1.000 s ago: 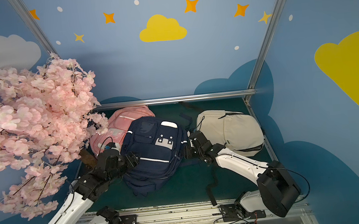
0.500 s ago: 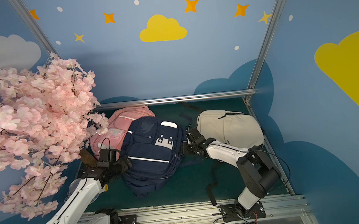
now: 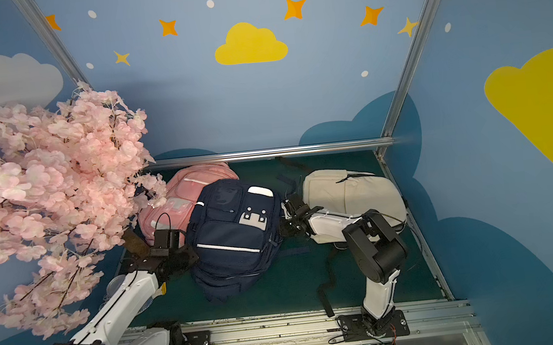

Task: Zip up the backpack
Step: Adjust the backpack on the backpack.

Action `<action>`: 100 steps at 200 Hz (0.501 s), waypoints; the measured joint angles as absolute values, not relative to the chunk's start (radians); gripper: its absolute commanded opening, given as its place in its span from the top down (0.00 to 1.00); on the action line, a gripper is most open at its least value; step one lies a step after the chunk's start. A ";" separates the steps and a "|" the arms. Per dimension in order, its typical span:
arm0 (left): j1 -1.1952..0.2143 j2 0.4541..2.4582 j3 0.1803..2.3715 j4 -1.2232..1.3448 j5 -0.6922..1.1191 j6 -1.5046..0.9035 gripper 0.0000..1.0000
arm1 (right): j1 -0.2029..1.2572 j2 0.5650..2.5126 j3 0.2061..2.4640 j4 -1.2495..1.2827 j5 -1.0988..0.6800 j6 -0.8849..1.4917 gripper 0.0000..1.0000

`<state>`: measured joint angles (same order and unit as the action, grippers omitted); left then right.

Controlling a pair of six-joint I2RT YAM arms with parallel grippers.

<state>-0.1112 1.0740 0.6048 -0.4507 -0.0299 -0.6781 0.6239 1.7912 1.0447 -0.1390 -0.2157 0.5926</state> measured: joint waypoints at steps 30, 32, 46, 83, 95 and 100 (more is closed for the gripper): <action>-0.113 1.085 0.687 -0.448 -0.023 -0.680 0.92 | 0.646 1.703 1.044 -0.182 -0.208 0.572 1.00; -0.114 1.086 0.693 -0.446 -0.020 -0.678 0.93 | 0.649 1.693 1.044 -0.187 -0.207 0.570 1.00; -0.122 1.092 0.741 -0.430 -0.016 -0.677 0.97 | 0.681 1.609 1.044 -0.228 -0.182 0.553 1.00; -0.155 1.166 0.859 -0.376 0.004 -0.675 0.97 | 0.785 1.372 1.041 -0.299 -0.071 0.516 1.00; -0.173 1.221 0.912 -0.373 0.009 -0.672 0.96 | 0.804 1.306 1.024 -0.304 -0.039 0.518 1.00; -0.181 1.242 0.933 -0.373 0.009 -0.670 0.91 | 0.807 1.282 1.011 -0.306 -0.026 0.519 1.00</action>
<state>-0.1810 1.2419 0.9329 -0.3729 0.0086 -0.6697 0.8074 1.2823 1.0115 -0.3058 -0.0261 0.5194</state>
